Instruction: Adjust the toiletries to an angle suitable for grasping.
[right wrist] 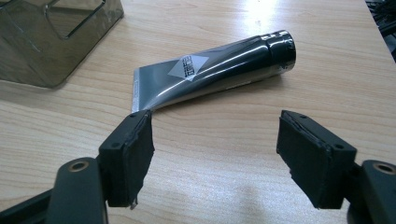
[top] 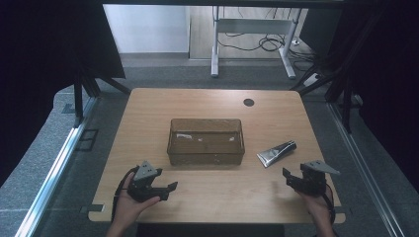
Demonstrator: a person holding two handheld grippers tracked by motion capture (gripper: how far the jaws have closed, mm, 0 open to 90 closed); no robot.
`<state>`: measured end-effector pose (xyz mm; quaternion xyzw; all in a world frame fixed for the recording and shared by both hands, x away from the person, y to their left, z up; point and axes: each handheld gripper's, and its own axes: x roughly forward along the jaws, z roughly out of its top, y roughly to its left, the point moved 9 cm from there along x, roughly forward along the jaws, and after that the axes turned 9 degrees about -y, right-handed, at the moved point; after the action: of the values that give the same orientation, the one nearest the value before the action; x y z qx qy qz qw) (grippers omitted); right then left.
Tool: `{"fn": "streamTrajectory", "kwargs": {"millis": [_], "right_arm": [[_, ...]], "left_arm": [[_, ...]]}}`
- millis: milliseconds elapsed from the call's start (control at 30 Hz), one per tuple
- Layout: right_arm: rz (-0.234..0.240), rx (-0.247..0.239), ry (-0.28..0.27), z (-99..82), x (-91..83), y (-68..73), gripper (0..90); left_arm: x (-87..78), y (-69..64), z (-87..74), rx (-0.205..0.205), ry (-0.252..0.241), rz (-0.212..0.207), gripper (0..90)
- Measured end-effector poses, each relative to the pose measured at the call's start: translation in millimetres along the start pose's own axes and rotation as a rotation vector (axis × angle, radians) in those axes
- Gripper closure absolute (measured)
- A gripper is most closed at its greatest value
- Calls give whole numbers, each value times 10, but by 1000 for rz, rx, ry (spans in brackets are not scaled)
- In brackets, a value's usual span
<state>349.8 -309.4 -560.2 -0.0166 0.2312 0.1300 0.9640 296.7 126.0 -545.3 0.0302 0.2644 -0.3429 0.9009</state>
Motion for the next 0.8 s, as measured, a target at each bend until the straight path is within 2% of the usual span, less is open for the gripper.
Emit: {"fn": "streamTrajectory", "kwargs": {"millis": [167, 433, 633, 700, 800], "right_arm": [[-9, -12, 13, -17, 10, 16, 290], [5, -17, -14, 58, -53, 36, 373], [38, -7, -19, 90, -47, 79, 475], [65, -16, -22, 113, -48, 118, 536], [70, -30, -29, 148, -50, 156, 637]], "left_arm": [[-27, -11, 9, 2, -5, 1, 240], [-37, -16, 22, 2, -7, -1, 239], [-16, 7, -5, -24, -4, -8, 236], [-20, 3, -5, -23, -4, -9, 236], [-26, 10, -12, -19, -5, -4, 237]]}}
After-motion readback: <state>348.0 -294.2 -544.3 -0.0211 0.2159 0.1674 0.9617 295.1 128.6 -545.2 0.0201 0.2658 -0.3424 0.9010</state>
